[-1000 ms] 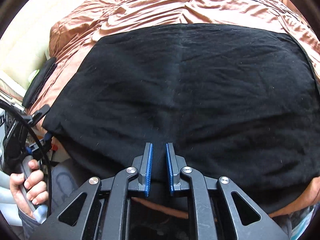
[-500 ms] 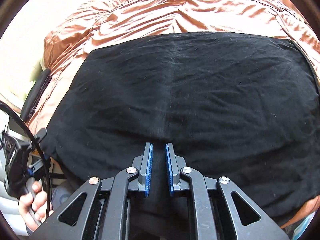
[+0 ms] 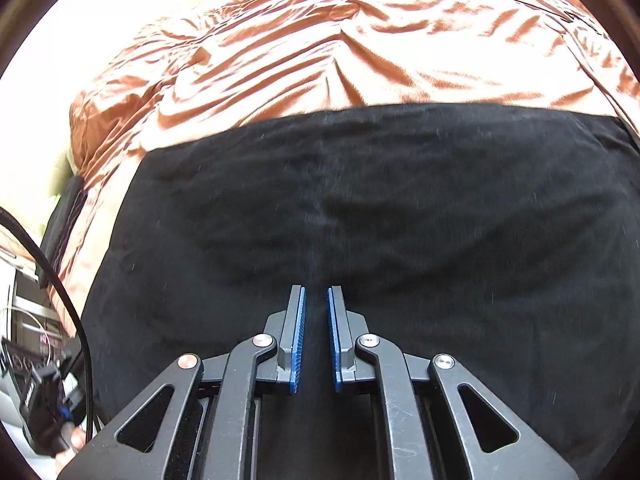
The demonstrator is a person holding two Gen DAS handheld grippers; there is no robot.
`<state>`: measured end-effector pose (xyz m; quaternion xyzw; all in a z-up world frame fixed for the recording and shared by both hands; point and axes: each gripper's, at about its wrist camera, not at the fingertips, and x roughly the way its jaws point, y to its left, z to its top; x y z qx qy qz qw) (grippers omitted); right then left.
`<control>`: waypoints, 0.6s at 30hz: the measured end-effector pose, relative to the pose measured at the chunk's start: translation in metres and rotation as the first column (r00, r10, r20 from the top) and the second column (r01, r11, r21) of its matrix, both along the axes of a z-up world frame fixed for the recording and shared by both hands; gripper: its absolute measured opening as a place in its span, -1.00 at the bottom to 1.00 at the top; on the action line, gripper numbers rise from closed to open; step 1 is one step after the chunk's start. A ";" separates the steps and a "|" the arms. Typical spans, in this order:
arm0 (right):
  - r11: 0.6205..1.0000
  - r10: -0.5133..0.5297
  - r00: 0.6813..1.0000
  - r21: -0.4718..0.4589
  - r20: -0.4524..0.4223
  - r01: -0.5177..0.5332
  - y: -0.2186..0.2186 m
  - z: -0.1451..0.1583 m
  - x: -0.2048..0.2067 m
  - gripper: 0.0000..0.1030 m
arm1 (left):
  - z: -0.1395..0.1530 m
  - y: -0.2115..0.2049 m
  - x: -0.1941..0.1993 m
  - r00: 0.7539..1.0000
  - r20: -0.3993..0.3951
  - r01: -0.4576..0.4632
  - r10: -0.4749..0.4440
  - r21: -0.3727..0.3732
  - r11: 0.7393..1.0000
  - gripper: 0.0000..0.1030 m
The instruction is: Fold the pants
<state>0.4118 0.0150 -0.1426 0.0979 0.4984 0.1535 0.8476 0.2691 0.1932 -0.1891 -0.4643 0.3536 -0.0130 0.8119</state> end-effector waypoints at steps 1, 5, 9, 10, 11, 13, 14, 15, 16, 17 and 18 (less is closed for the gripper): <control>1.000 -0.002 1.000 0.003 0.001 0.002 0.000 0.000 0.004 -0.87 | 0.000 -0.001 0.001 1.000 -0.004 -0.001 0.001 0.004 1.000 0.08; 1.000 -0.009 1.000 0.016 0.002 0.009 0.001 -0.002 0.022 -0.87 | 0.004 -0.005 0.004 1.000 -0.010 0.005 -0.005 0.031 1.000 0.08; 0.999 -0.019 1.000 0.036 -0.004 0.019 0.000 -0.004 0.042 -0.87 | 0.003 -0.005 0.005 1.000 -0.021 0.003 -0.003 0.017 1.000 0.08; 0.999 -0.021 1.000 0.039 -0.005 0.021 0.001 -0.004 0.046 -0.87 | 0.002 -0.005 0.005 1.000 -0.024 0.005 -0.004 0.016 1.000 0.08; 0.999 -0.025 1.000 0.042 -0.005 0.025 0.001 -0.004 0.050 -0.87 | 0.003 -0.006 0.006 1.000 -0.026 0.007 -0.007 0.020 1.000 0.08; 0.998 -0.035 0.999 0.046 -0.006 0.035 0.002 -0.004 0.057 -0.87 | 0.003 -0.007 0.007 0.999 -0.030 0.015 -0.014 0.026 1.000 0.08; 0.998 -0.042 0.999 0.050 -0.008 0.043 0.002 -0.005 0.060 -0.87 | 0.003 -0.007 0.007 0.999 -0.031 0.017 -0.016 0.027 1.000 0.08; 0.997 -0.049 0.999 0.054 -0.010 0.049 0.002 -0.005 0.063 -0.87 | 0.003 -0.007 0.008 0.999 -0.032 0.018 -0.017 0.024 1.000 0.08; 0.997 -0.055 0.998 0.057 -0.011 0.055 0.002 -0.006 0.067 -0.87 | 0.002 -0.006 0.008 0.999 -0.033 0.020 -0.020 0.020 1.000 0.08; 0.996 -0.061 0.998 0.061 -0.014 0.061 0.002 -0.007 0.070 -0.87 | 0.001 -0.006 0.008 0.999 -0.035 0.023 -0.023 0.017 1.000 0.06; 0.996 -0.065 0.998 0.066 -0.021 0.067 0.002 -0.008 0.074 -0.87 | 0.001 -0.007 0.009 0.999 -0.038 0.022 -0.021 0.021 1.000 0.02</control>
